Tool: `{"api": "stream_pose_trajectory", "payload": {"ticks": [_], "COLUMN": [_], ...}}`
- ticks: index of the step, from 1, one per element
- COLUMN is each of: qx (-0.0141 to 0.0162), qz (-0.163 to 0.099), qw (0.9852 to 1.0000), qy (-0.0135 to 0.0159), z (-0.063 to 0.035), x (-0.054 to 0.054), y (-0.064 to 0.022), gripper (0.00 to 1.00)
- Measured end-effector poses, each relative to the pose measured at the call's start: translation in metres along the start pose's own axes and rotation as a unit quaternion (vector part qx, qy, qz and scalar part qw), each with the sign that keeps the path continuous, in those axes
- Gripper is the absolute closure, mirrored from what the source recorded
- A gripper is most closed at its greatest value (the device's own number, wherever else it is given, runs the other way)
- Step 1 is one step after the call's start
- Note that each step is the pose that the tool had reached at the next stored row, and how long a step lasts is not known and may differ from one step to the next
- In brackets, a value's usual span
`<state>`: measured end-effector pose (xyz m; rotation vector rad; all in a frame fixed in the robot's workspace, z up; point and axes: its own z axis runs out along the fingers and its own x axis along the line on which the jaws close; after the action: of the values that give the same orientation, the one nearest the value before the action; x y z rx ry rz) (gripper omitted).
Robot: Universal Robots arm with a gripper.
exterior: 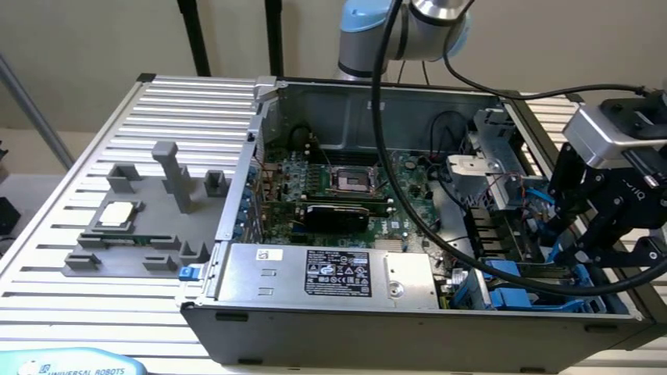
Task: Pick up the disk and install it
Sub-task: 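Insert the first disk wire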
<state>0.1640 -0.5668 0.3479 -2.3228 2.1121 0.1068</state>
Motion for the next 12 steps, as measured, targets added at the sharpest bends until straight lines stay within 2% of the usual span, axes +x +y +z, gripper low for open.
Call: {"api": "stream_pose_trajectory", "payload": {"ticks": [7, 12], "qx": [-0.0001, -0.0012], "qz": [0.000, -0.005], "qw": [1.0000, 1.0000], "qy": [0.0001, -0.0001], "z": [0.0002, 0.0016], "x": [0.004, 0.005], "y": [-0.0119, -0.0162], "gripper": [0.59, 0.59]}}
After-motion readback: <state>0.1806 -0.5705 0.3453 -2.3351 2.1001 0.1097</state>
